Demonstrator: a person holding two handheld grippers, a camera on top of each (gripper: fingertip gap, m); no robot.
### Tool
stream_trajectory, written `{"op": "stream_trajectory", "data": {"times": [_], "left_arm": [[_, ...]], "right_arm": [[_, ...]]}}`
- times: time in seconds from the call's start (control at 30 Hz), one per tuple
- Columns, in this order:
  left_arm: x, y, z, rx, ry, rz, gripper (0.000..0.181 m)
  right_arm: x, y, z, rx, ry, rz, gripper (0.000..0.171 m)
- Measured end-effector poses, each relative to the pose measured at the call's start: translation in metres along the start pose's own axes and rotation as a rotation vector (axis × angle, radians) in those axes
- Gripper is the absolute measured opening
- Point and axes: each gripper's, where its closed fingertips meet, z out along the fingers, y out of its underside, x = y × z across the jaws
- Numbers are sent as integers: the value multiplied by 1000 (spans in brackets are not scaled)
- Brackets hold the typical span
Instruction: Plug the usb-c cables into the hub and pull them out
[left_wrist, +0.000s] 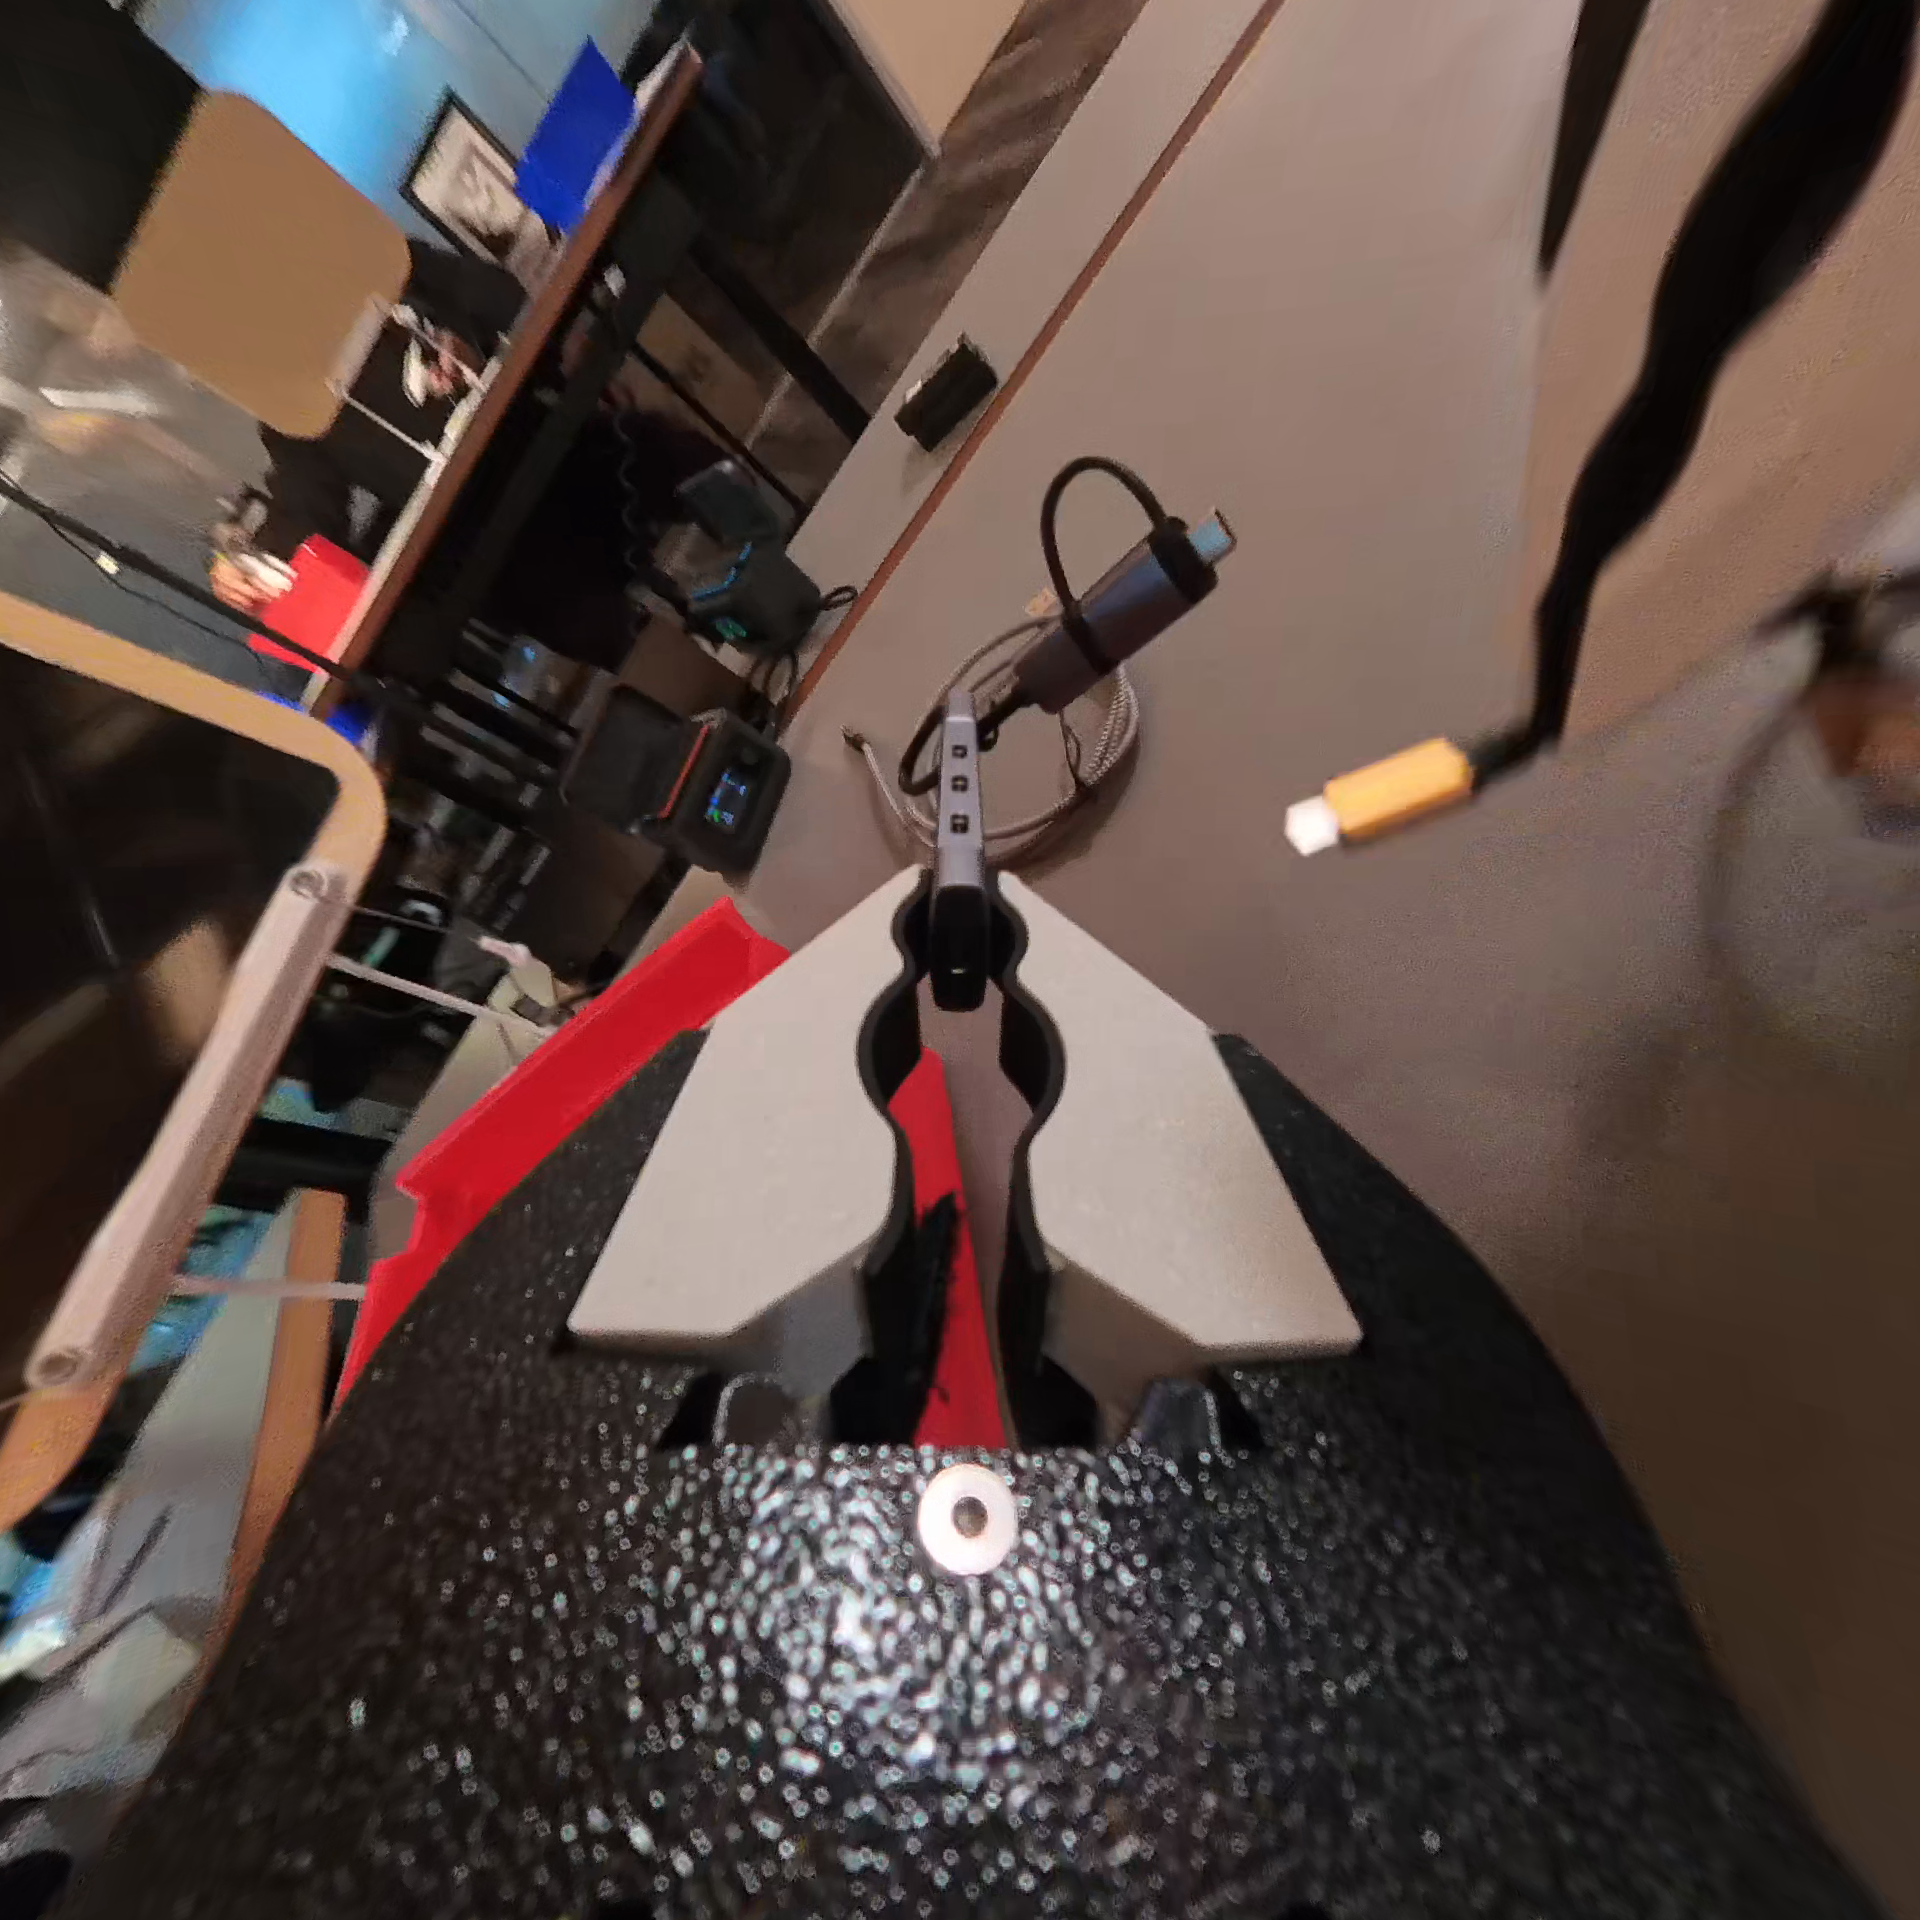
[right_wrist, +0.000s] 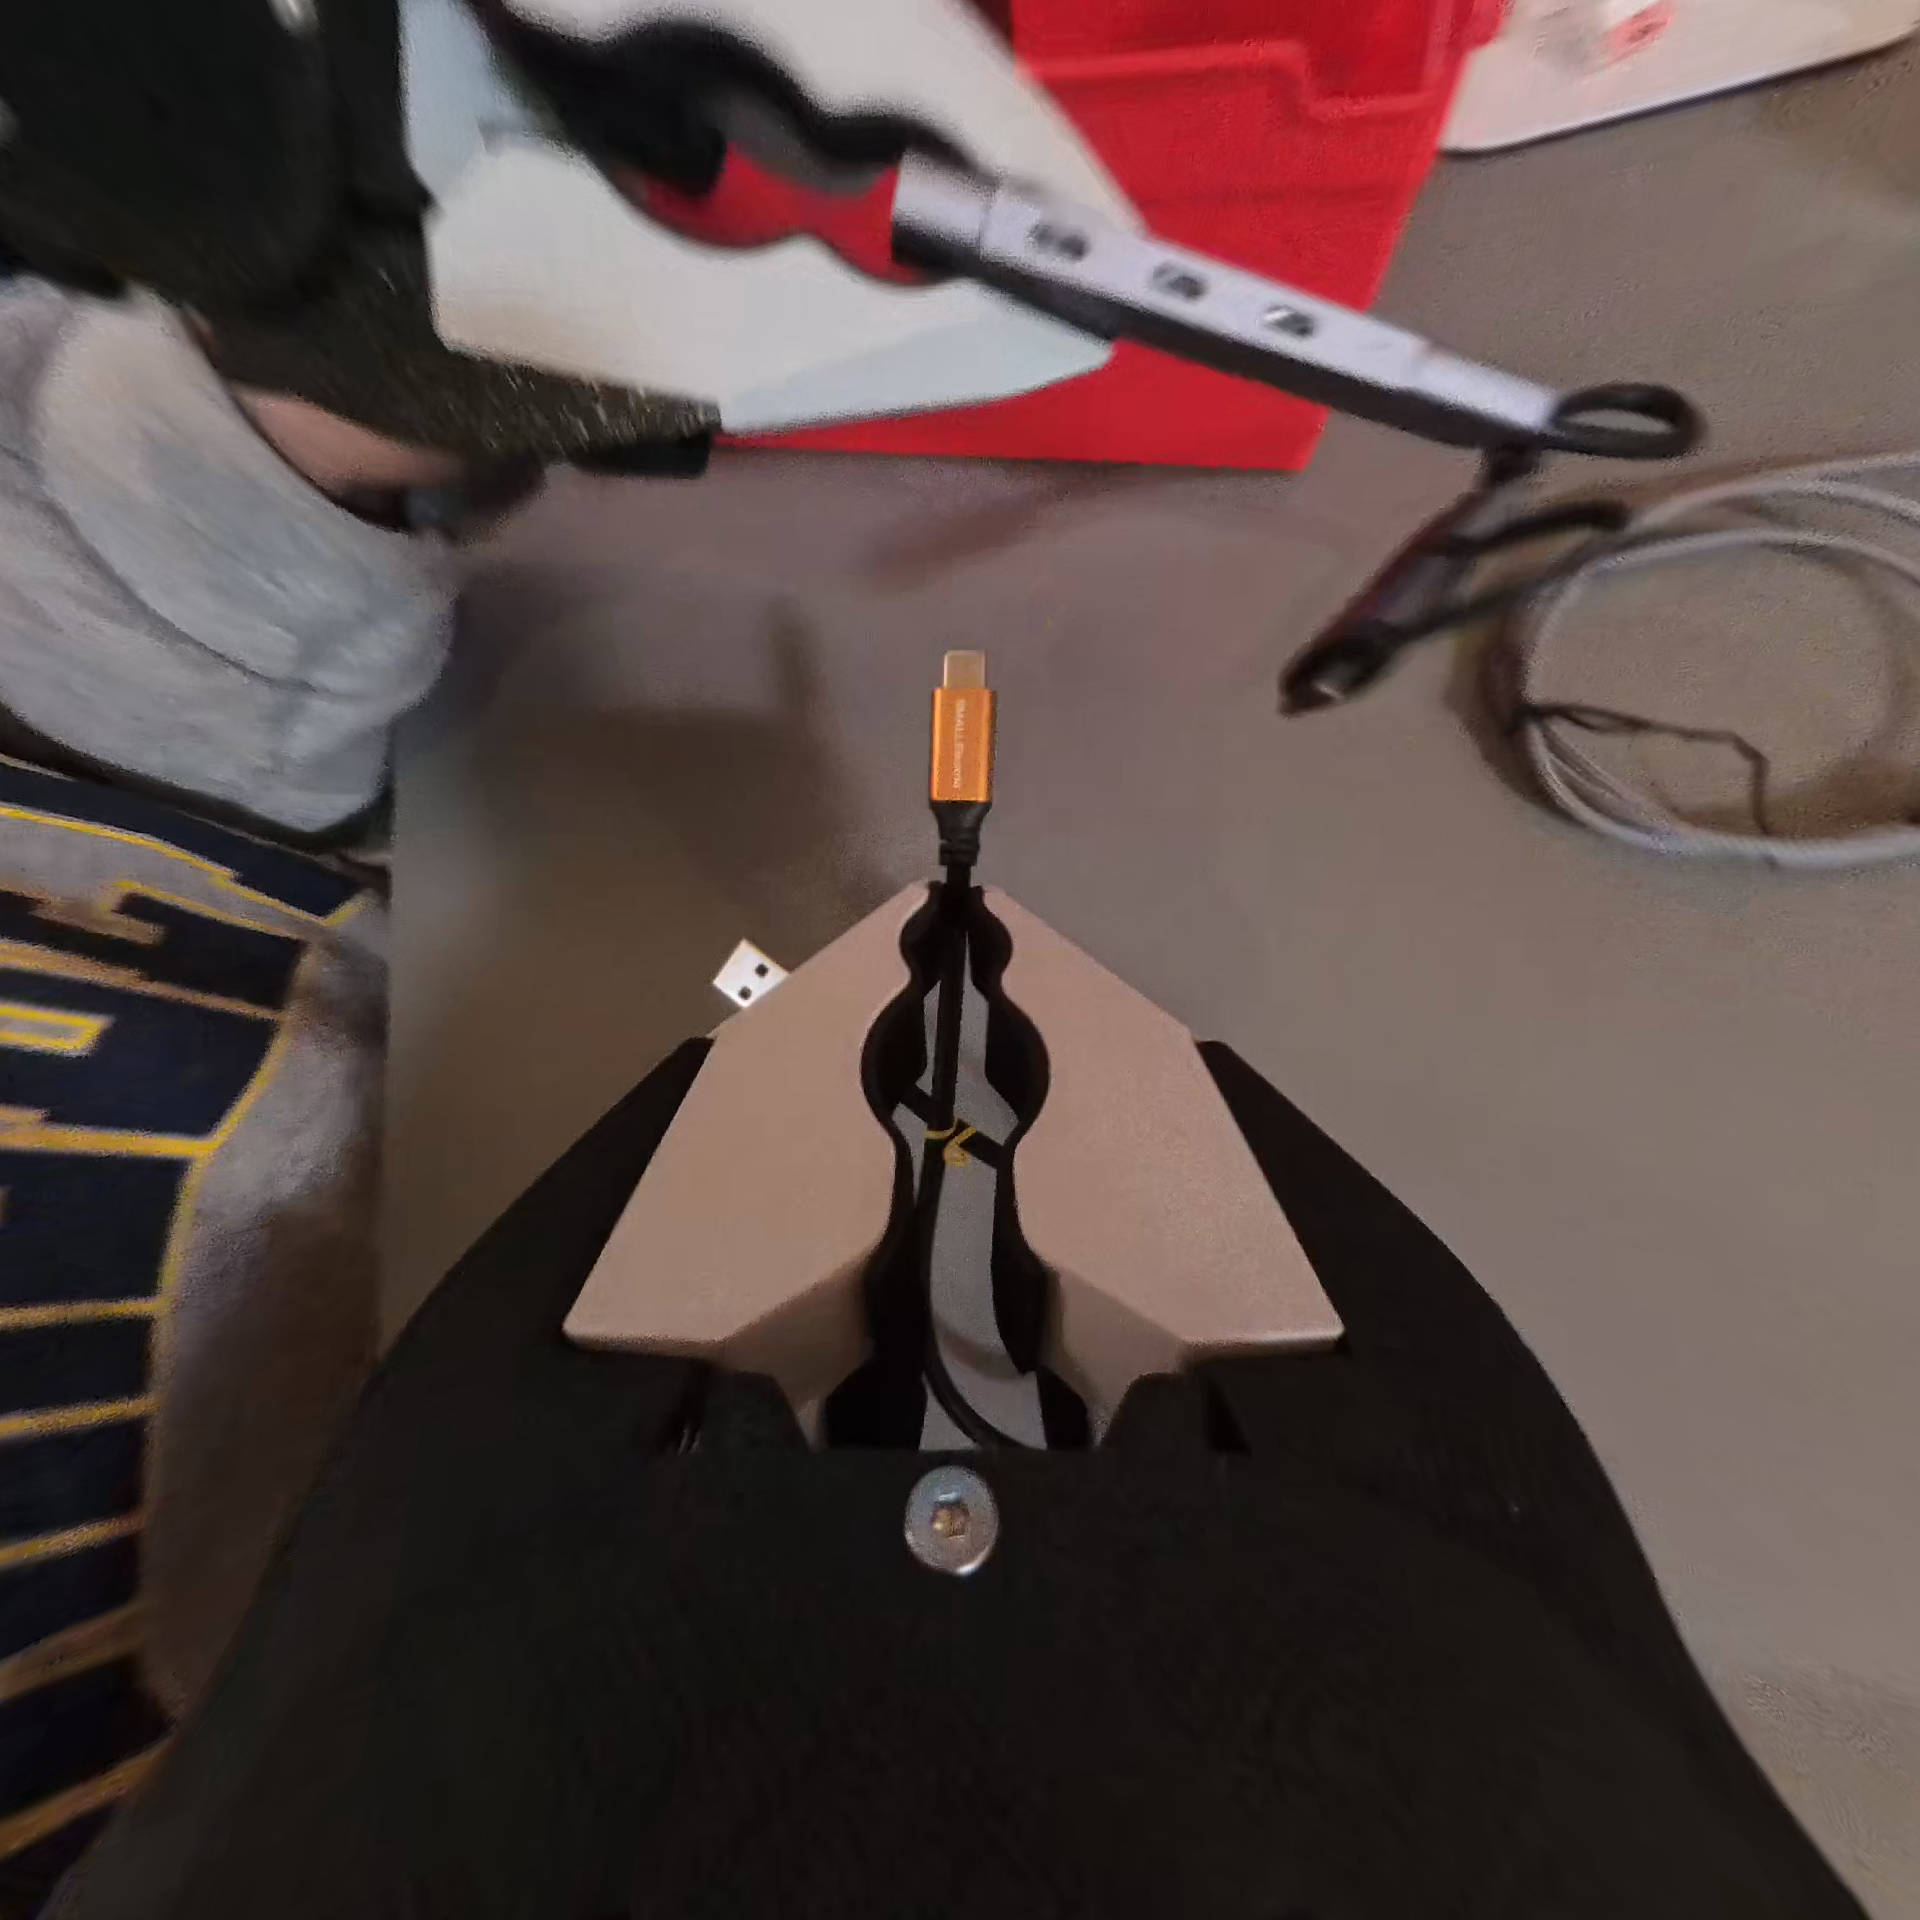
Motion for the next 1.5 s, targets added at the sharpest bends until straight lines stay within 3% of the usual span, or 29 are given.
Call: {"op": "stream_trajectory", "data": {"times": [0.17,0.37,0.9,1.13,1.5], "left_arm": [[28,8,13,17,-67,255,7],[62,14,29,35,-71,534,6],[80,19,32,42,-83,746,6],[85,20,30,64,-119,885,6],[88,23,29,80,-95,836,6]], "right_arm": [[8,9,-30,15,48,25,2],[17,27,-7,-104,49,54,2],[18,42,11,-214,4,89,2],[10,44,13,-199,-123,229,2],[10,44,17,-129,-130,216,1]]}}
